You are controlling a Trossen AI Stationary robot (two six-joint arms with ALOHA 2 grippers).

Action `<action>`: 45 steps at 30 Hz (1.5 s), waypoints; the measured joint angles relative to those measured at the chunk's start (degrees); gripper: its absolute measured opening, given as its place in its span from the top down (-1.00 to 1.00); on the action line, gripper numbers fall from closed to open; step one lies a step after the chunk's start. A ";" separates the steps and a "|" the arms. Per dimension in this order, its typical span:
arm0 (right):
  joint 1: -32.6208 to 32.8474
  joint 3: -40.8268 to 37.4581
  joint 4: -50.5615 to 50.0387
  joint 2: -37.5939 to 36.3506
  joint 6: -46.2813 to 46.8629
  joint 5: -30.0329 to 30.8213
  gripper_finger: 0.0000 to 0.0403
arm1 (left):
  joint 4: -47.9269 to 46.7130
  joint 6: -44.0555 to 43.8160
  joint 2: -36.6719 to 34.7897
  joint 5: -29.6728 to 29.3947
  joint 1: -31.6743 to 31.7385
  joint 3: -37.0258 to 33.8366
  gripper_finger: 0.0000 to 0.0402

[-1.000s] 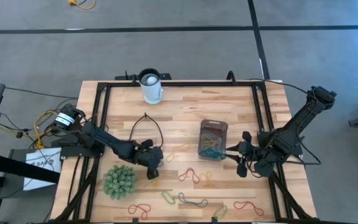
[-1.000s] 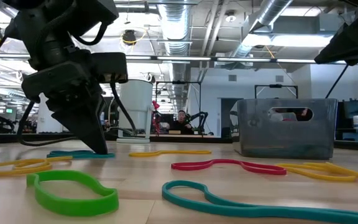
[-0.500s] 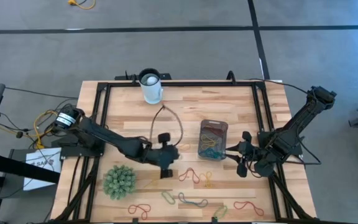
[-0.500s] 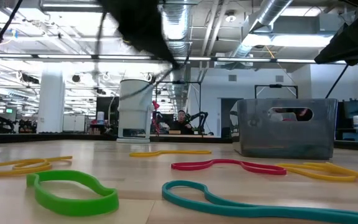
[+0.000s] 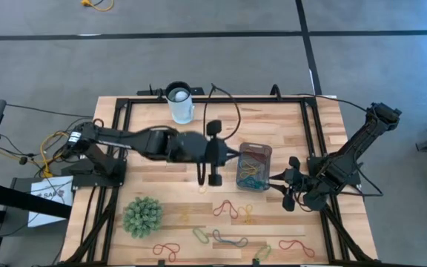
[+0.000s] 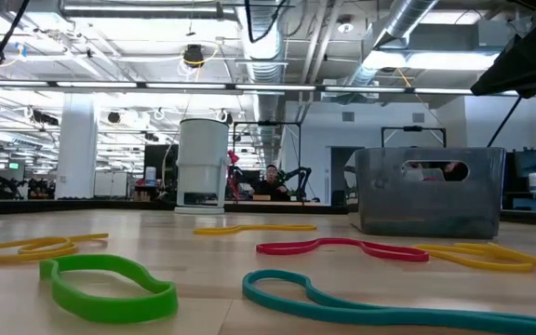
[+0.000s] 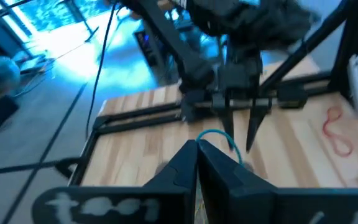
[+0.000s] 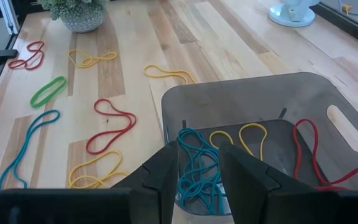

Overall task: Pick and place items into bin
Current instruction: Put the blue rubber band into the black bin

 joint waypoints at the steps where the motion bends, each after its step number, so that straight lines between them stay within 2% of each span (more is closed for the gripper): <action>1: 0.00 0.00 0.00 0.00 0.00 0.00 0.46 | 0.39 0.00 0.01 1.85 0.81 0.01 1.00; 7: 0.03 -0.01 -0.07 0.00 0.02 -0.56 0.46 | 2.17 -0.66 5.00 6.69 4.08 -0.73 1.00; 12: 0.17 -0.04 -1.20 -0.27 0.11 -1.08 0.46 | 4.71 -2.17 11.19 14.05 5.90 -0.63 1.00; 17: 0.28 0.44 -3.44 -3.34 3.30 -4.05 0.46 | 5.51 -4.55 16.31 19.56 7.93 -0.69 1.00; 24: 2.85 0.52 -3.48 -6.75 -1.03 -1.71 0.46 | 3.88 -8.76 22.51 28.82 10.88 1.06 1.00; 27: 3.18 0.52 -3.65 -7.44 -3.43 -0.49 0.46 | -0.68 -7.50 25.82 31.06 11.69 5.42 1.00; 35: 0.91 0.55 -3.50 -9.86 -8.98 -0.39 0.46 | -25.53 -1.20 36.73 27.86 12.00 27.69 1.00; 38: -0.11 0.59 -3.96 -10.51 -9.05 -0.39 0.46 | -29.46 -1.18 41.64 27.84 12.00 33.77 1.00; 40: -0.55 0.59 -3.89 -10.76 -9.05 -0.38 0.46 | -30.63 -1.18 44.14 27.82 12.00 36.08 1.00; 45: -0.57 0.59 -4.02 -10.82 -9.05 -0.41 0.46 | -29.34 -2.43 47.12 27.80 11.72 35.79 1.00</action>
